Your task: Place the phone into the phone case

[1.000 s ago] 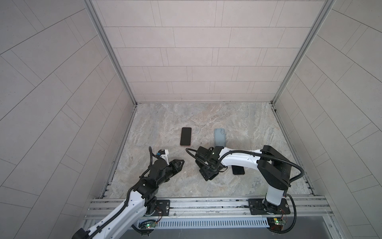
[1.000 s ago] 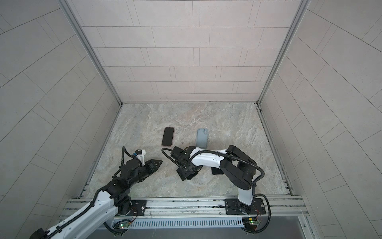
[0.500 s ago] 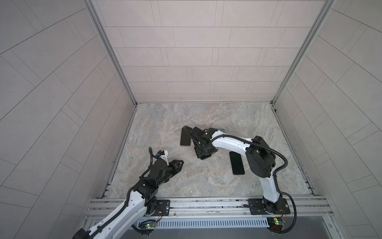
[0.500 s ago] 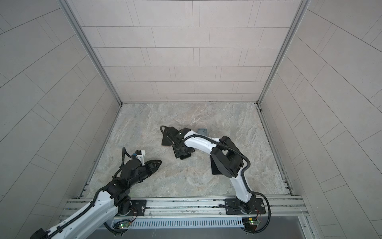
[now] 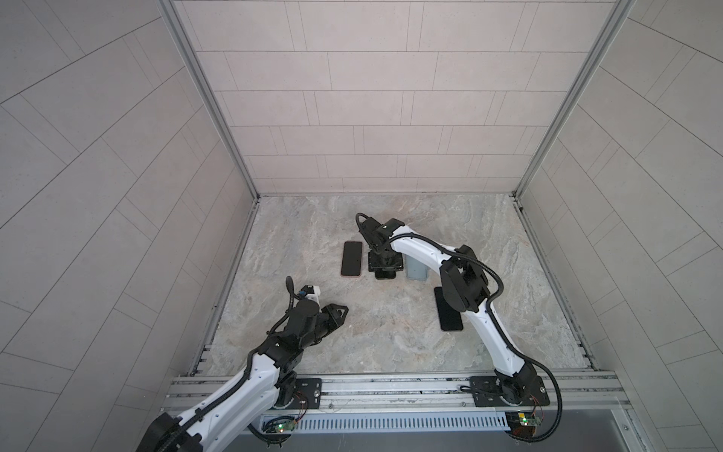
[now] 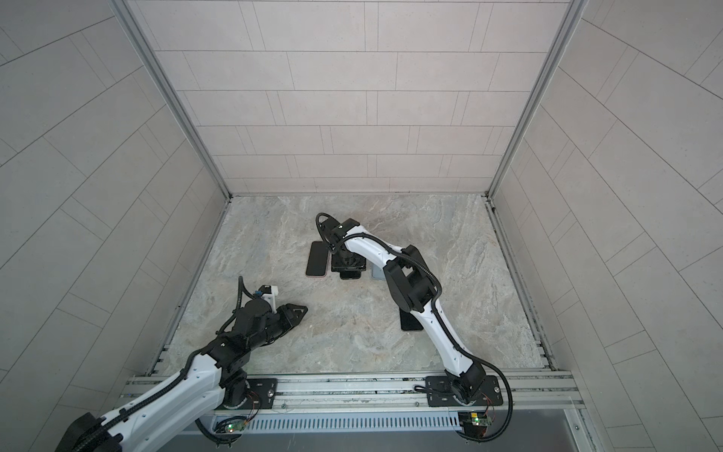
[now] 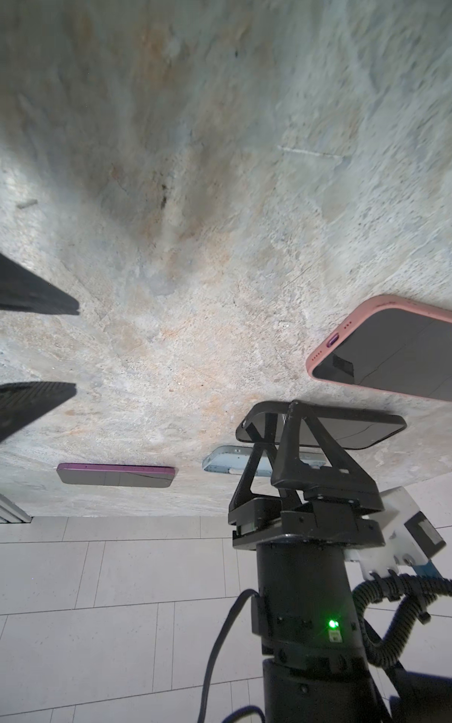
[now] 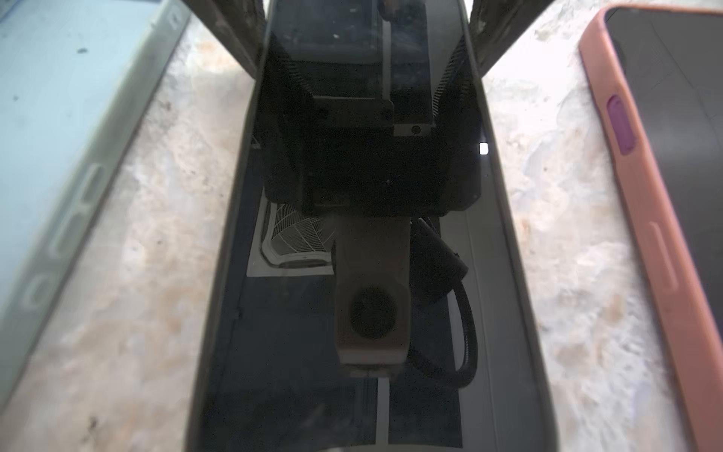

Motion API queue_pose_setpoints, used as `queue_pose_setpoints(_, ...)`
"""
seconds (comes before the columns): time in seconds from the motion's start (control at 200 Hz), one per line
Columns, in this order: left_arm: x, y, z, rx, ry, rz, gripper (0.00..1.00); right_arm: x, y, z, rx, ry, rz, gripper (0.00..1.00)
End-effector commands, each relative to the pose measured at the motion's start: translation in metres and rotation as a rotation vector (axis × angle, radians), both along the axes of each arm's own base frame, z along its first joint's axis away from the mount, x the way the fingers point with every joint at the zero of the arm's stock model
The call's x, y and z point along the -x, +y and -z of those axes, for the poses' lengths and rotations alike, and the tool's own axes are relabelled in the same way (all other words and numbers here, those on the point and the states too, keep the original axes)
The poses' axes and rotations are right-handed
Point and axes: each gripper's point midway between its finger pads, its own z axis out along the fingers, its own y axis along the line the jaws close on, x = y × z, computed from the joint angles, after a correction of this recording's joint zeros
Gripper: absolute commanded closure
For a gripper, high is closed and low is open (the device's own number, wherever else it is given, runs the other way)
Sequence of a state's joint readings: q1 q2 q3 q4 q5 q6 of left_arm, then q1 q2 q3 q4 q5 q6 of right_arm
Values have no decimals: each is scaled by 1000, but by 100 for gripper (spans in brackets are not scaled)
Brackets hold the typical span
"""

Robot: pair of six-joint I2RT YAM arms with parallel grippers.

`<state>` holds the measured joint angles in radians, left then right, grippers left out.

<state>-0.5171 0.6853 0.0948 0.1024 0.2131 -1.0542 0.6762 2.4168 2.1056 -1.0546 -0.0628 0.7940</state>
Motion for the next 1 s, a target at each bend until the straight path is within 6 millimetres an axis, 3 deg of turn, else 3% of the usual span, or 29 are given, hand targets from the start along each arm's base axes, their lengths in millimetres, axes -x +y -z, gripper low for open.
queue_pose_setpoints(0.0,-8,-2,-14,19,-52,-4,64,10,-13,-1,12,48,10,21)
queue_pose_setpoints(0.095,-7,-1,-14,20,-52,-6,64,13,-15,-8,11,41,-34,1)
queue_pose_setpoints(0.19,-7,-1,-13,18,-49,-5,64,14,-19,-24,-6,19,-67,1)
queue_pose_setpoints(0.335,-7,-1,-12,21,-46,-10,64,13,-49,-56,-40,-45,-53,4)
queue_pose_setpoints(0.445,-8,-2,-12,23,-46,-9,64,16,-81,-62,-84,-62,-14,11)
queue_pose_setpoints(0.645,-9,-3,-11,26,-42,-8,64,21,-126,-41,-116,-15,33,23)
queue_pose_setpoints(0.746,-9,-4,-11,26,-40,-6,64,17,-143,-28,-88,-2,34,35)
queue_pose_setpoints(0.921,-9,-3,-10,25,-39,-10,64,12,-153,-13,-69,18,30,60)
queue_pose_setpoints(0.991,-9,-3,-10,26,-38,-12,64,13,-155,-7,-58,28,33,64)
